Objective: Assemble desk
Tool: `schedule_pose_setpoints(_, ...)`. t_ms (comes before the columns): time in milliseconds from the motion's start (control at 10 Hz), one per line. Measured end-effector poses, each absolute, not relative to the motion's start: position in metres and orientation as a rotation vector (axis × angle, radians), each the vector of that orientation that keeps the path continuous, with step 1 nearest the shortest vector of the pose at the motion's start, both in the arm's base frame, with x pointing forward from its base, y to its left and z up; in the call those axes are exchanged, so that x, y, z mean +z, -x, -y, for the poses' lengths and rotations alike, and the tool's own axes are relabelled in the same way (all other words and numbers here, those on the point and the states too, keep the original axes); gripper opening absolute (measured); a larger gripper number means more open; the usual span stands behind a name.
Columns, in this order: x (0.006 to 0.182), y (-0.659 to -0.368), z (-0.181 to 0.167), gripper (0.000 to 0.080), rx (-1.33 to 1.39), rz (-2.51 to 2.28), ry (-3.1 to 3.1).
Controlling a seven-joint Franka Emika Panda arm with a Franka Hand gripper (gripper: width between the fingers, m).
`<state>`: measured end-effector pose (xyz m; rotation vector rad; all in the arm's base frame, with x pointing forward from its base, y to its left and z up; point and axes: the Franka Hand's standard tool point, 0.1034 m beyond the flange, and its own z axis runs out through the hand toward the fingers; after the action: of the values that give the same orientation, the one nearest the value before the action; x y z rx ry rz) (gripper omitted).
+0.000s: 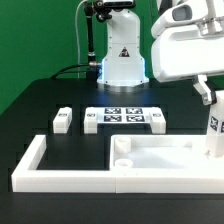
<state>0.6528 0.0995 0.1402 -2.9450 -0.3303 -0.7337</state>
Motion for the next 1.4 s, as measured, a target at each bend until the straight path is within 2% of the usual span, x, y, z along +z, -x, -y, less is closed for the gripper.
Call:
schedule_pose_setpoints(800,0.141,-0.641,-0.103,0.0291,-0.737,0.353,2.946)
schedule_pose_setpoints(1200,0.137,-0.642,-0.105,0.0291,-0.758,0.353,2.942)
schedule_pose_setpoints(1400,0.13,-0.643,-0.104,0.0291,-0.745,0.349,2.944)
